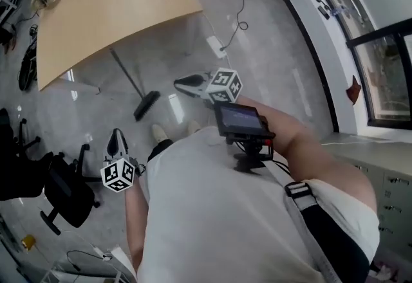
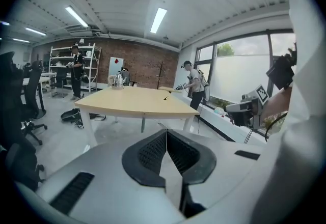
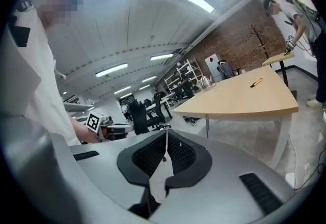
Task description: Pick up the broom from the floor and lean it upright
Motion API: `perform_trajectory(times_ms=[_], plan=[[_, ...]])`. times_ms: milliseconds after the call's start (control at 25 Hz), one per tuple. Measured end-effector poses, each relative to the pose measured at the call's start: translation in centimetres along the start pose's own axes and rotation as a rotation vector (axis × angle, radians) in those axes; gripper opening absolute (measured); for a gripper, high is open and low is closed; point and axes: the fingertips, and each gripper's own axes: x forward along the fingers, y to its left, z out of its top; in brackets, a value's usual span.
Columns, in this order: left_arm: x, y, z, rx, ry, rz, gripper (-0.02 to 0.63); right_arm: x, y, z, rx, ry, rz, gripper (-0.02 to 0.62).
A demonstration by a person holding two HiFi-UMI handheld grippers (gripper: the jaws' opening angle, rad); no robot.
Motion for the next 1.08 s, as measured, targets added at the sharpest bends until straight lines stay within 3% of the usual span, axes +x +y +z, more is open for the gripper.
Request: perform_trajectory(times_ms=[120, 520, 1080], plan=[[-0.8, -1.2, 0.5, -0.01, -0.005, 0.017, 0.012, -0.4, 1.0, 1.2, -0.001, -0.017, 0.034, 0.018], [0.3, -7.4, 1.3, 0.052, -0.016, -0.055, 0.012, -3.5, 1.9, 1.6, -0.019, -0.068, 0.073, 0.018], [1.2, -7.5, -0.8, 0.061, 0.052, -0.121, 0.012, -3.3, 2.4, -1.8, 0.042, -0.032, 0.022, 0.018]])
